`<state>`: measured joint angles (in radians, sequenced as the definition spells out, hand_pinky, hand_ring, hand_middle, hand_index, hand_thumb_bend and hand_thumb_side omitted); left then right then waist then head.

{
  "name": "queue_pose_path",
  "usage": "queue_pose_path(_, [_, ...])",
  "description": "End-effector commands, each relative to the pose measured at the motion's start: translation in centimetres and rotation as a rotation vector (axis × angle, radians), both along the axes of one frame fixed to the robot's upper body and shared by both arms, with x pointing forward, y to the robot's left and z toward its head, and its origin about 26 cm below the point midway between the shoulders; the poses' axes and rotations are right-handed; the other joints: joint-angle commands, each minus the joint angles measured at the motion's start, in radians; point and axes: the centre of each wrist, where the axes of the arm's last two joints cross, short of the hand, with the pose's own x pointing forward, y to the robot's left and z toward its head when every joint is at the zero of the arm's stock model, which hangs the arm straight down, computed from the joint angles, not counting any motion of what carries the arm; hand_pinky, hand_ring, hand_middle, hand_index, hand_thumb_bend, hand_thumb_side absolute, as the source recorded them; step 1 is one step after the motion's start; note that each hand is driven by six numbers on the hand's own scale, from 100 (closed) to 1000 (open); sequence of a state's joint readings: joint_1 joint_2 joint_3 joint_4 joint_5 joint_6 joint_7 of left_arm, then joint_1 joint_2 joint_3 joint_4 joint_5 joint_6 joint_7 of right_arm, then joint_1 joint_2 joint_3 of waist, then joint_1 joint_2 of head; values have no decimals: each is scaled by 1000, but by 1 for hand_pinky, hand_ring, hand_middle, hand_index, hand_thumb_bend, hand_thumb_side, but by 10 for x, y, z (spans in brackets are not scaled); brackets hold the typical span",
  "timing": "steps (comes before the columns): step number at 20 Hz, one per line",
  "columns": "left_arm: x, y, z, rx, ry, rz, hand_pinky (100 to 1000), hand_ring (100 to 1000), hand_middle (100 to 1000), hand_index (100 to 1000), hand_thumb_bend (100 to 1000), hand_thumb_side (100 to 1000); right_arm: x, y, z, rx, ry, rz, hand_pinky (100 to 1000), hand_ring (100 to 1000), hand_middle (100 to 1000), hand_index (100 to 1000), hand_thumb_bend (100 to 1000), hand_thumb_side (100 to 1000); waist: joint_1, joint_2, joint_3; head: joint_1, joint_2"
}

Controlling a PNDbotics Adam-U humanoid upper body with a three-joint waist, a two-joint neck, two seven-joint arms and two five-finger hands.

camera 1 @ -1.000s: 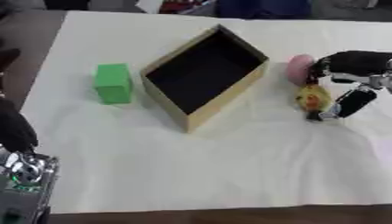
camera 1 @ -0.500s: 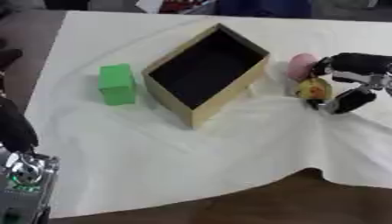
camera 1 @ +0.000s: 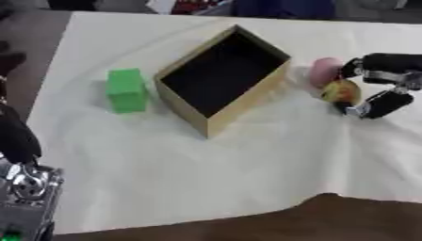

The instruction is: Pick up objects on the table and place them in the box.

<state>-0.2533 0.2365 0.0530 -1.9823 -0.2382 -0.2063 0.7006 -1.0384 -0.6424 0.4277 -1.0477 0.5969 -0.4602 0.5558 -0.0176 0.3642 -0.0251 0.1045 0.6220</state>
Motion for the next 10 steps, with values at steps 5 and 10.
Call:
queue_pose_path(5, [-2, 0, 6, 17, -23, -6, 753, 618, 625, 820, 242, 1000, -5, -11, 28, 3, -69, -6, 813, 796, 606, 740, 153, 380, -1, -29, 0, 3, -16])
queue_pose_path(10, [-2, 0, 6, 19, -20, -7, 753, 618, 626, 820, 241, 1000, -5, -11, 29, -8, -64, -2, 823, 806, 624, 755, 151, 462, -1, -29, -2, 4, -16])
